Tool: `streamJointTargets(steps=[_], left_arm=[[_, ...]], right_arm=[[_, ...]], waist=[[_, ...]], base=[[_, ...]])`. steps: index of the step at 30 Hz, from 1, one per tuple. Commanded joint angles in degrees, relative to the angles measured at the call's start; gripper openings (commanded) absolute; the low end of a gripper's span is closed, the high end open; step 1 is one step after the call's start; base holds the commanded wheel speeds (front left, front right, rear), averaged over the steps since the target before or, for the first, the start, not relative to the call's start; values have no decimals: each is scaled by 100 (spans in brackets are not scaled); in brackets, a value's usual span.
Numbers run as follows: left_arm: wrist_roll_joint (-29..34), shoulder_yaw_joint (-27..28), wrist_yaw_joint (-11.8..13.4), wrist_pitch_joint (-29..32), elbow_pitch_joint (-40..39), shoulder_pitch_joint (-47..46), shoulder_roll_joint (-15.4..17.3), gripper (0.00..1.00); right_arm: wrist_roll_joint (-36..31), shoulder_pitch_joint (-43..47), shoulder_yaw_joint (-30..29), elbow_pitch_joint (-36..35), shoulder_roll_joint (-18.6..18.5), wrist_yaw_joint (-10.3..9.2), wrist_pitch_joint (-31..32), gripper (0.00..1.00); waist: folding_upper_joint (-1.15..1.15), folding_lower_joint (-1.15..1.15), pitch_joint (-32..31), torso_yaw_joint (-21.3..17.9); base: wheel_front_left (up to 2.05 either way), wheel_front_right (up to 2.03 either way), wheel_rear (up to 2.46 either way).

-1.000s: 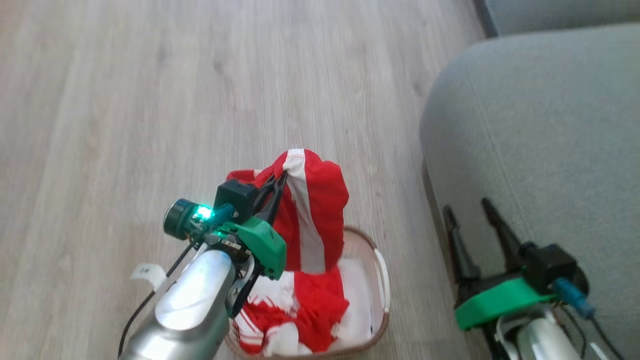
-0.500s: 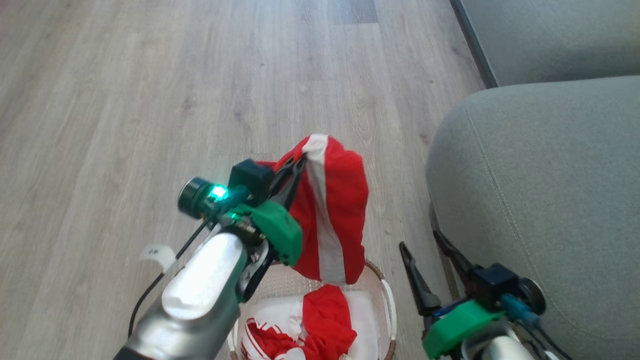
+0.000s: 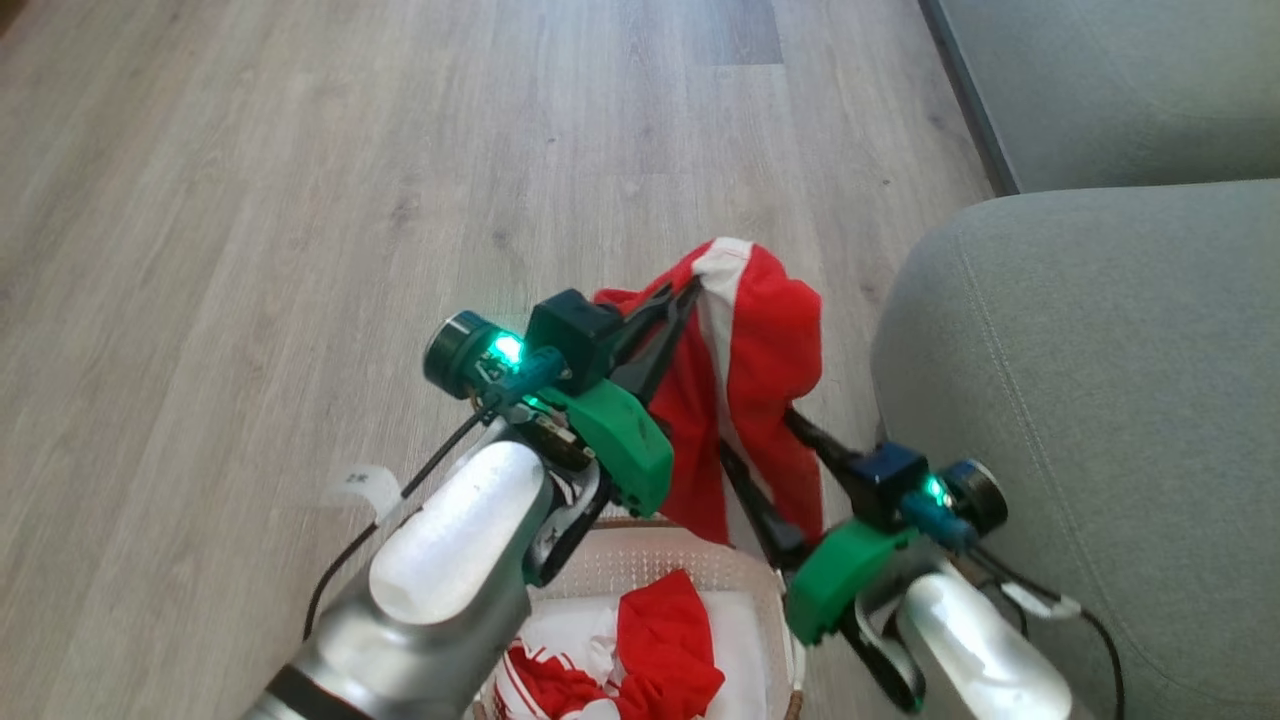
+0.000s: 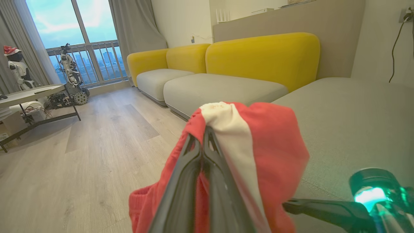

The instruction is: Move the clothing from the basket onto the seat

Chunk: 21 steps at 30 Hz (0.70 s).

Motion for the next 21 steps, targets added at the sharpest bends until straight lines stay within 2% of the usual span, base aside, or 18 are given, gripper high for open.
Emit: streamJointTargets(steps=[1,3,4,6,7,9,16,18,19,20,21], left_arm=[[-65,136,23,-16,-249,-394,15,0],[-77,103,31,-15,-266,-391,12,0],[-87,72,41,-15,-286,-384,8,0],[-106,21,60,-15,-320,-370,4,0],[-118,2,66,-15,-331,-361,3,0],[-151,-26,77,-15,-344,-331,1,0],[-340,81,208,-116,-221,-91,41,0],[-373,140,263,-248,-181,-13,59,38],[-390,170,287,-319,-164,30,67,65],[-399,187,302,-380,-146,74,78,100],[-403,196,314,-428,-124,121,91,100]], right_arm=[[83,-380,147,-57,8,-2,-38,100],[105,-431,162,-5,8,-2,-38,100],[125,-468,171,36,8,-2,-38,91],[154,-520,182,99,8,-2,-38,51],[162,-539,184,129,8,-2,-38,38],[143,-571,180,179,8,-2,-38,0],[209,-597,11,14,8,-2,-38,0],[208,-596,-53,-63,8,-2,-38,0],[204,-601,-84,-104,8,-2,-38,0],[191,-608,-119,-139,8,-2,-38,0],[172,-617,-161,-174,8,-2,-38,0]], waist=[[0,1,-3,32],[0,1,-3,46],[0,1,-3,58],[0,1,3,78],[0,1,7,85],[0,1,9,96],[0,1,23,28],[0,1,28,-18],[0,1,31,-47],[0,1,34,-76],[0,1,37,-104]], base=[[0,0,0],[0,0,0],[0,0,0],[0,0,0],[0,0,0],[0,0,0],[0,0,0],[0,0,0],[0,0,0],[0,0,0],[0,0,0]])
